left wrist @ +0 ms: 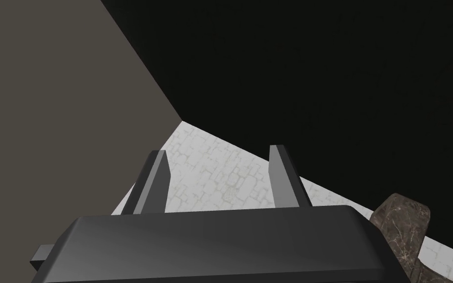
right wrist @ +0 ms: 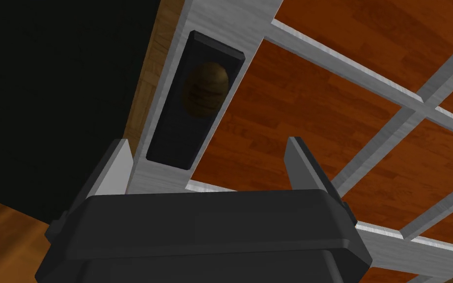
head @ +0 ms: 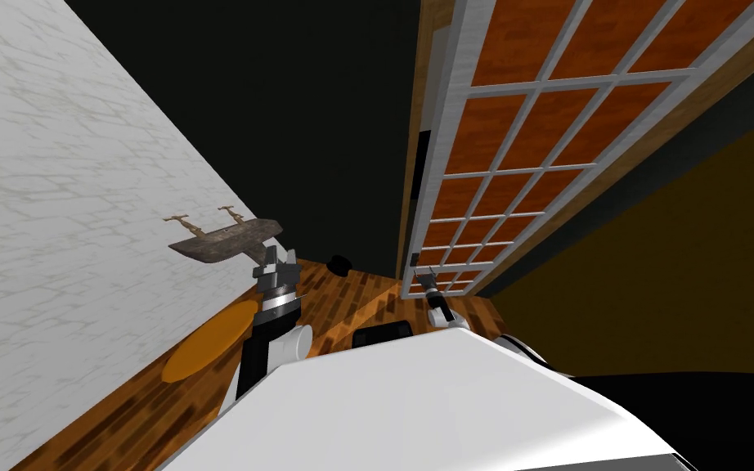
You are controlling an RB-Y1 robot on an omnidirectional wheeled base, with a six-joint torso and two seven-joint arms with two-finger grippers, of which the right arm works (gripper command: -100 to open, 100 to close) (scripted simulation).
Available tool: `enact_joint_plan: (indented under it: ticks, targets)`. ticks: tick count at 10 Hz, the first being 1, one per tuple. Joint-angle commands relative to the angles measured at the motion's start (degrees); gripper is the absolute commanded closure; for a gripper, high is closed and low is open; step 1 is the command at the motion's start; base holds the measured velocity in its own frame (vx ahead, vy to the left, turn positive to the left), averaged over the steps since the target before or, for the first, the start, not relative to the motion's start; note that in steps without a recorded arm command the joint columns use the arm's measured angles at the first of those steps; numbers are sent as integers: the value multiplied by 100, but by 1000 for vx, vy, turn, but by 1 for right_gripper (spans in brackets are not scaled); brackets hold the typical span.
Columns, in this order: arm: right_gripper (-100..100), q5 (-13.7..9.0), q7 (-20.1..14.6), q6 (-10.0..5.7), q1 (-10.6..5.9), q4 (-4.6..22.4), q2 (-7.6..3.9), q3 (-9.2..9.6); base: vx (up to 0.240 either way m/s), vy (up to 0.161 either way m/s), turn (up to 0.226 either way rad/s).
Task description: Pull the door open
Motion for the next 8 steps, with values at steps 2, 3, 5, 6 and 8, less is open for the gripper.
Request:
enact_joint_plan:
  ticks: [2, 3, 5, 6, 8]
  targets:
    - [-100, -148, -444, 39, -16, -31, 16, 90, -65, -32, 50]
    - [-100, -148, -531, 39, -16, -31, 16, 90, -52, -27, 19]
    - [-100, -268, -891, 71, -30, -56, 27, 163, -66, -24, 38]
    - [-100, -268, -964, 71, -30, -56, 27, 163, -48, -16, 20]
    - [-100, -369, -1325, 99, -42, -76, 37, 225, -47, -19, 37]
